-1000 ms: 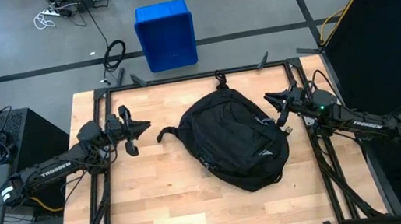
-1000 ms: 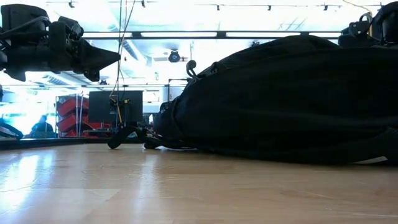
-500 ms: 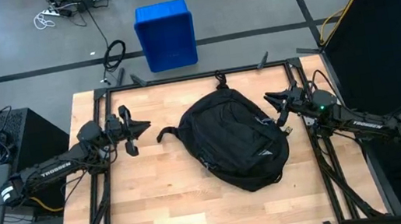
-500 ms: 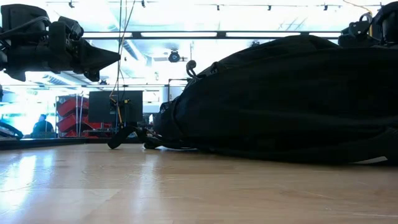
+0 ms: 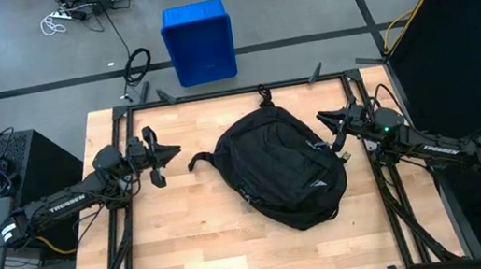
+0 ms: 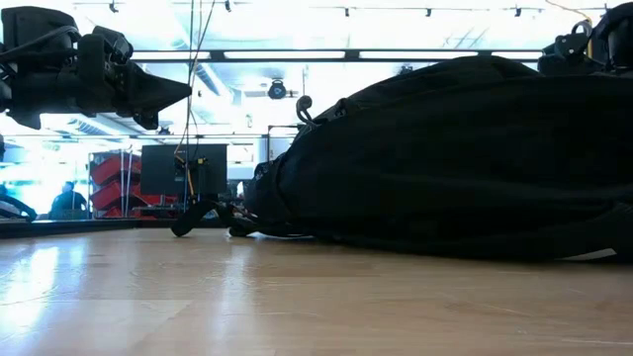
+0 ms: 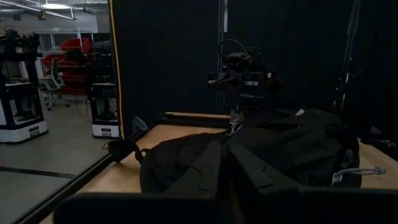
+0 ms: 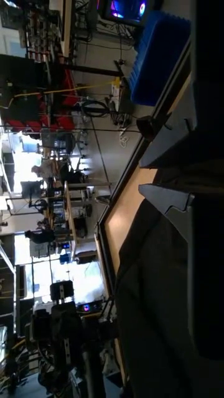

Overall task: Unpack backpack
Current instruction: Return to Home Position

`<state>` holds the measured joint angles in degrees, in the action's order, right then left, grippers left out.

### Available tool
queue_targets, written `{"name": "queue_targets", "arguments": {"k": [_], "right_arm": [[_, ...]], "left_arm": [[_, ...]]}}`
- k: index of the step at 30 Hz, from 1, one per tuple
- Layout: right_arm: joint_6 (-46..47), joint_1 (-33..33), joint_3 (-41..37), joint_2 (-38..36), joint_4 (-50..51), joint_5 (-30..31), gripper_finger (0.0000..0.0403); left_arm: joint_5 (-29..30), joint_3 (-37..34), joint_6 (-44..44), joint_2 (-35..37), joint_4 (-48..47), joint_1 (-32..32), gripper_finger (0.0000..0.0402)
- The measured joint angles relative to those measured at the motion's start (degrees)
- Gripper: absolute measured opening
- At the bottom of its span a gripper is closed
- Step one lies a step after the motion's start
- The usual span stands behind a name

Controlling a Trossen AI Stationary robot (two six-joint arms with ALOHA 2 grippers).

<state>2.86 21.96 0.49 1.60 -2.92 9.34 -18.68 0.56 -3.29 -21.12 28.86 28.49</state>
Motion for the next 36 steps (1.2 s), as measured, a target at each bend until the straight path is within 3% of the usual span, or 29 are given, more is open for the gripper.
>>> {"name": "queue_targets", "arguments": {"k": [15, 36], "right_arm": [[0.0, 0.0, 0.0, 0.0, 0.0, 0.0, 0.0048], [0.0, 0.0, 0.0, 0.0, 0.0, 0.0, 0.0026]], "left_arm": [[0.0, 0.0, 0.0, 0.0, 0.0, 0.0, 0.0], [0.0, 0.0, 0.0, 0.0, 0.0, 0.0, 0.0]]}}
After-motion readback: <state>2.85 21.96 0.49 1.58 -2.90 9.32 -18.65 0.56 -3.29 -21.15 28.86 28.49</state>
